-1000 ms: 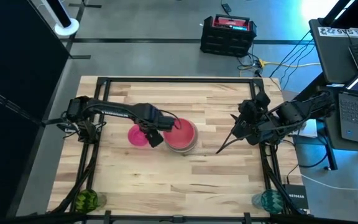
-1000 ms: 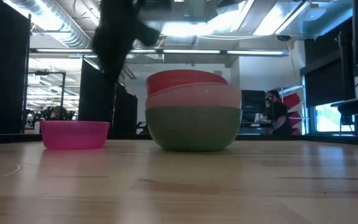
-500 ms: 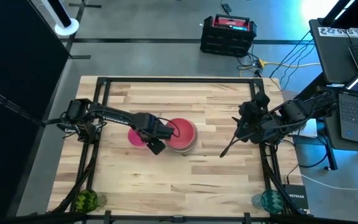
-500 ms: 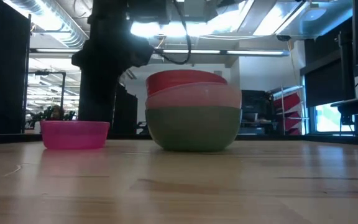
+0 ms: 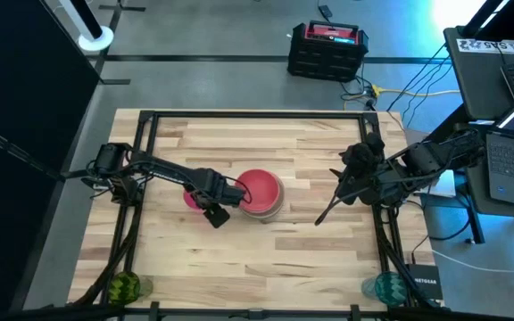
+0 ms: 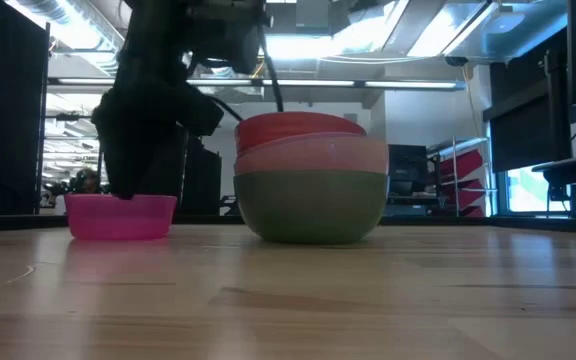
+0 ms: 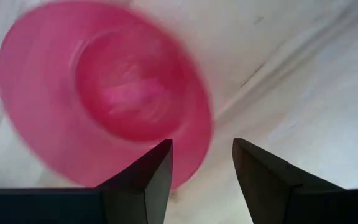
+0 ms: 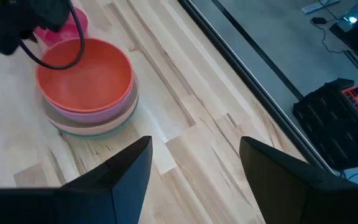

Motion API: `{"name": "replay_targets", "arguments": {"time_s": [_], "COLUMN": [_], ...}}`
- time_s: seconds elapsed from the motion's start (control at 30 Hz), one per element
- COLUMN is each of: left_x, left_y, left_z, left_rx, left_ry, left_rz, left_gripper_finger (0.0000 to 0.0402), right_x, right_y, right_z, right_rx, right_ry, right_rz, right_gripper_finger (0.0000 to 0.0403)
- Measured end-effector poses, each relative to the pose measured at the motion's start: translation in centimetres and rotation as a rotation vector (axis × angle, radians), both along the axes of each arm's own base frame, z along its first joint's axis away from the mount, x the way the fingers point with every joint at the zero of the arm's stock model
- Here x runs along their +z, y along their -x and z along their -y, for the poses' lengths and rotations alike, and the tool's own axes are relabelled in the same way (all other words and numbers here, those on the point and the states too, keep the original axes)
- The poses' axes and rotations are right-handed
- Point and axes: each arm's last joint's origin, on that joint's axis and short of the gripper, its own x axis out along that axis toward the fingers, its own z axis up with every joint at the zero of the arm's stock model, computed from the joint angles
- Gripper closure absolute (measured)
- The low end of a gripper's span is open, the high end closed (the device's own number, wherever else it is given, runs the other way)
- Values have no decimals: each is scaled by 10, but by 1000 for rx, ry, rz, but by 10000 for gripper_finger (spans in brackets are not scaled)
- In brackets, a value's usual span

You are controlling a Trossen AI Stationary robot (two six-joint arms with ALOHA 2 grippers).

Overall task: Nest bowls inside each other
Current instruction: Stack the light pink bowl on top of the orange bowl

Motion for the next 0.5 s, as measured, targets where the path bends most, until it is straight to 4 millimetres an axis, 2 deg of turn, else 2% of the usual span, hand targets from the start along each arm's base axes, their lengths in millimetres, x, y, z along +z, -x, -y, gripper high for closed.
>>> {"name": "replay_targets", "arguments": {"time_s": [0.5], "left_x": [13], "left_y": [1], "left_z": [-2], "left_rx": [-23], "left_ry": [28], "left_rz": [55], "left_gripper_finger": [400], "right_x": [0], "right_y": [-1], "right_z": [-1], "right_rx": [6], "right_ry": [-17], "right_rz": [6], "right_gripper_finger": [173]}}
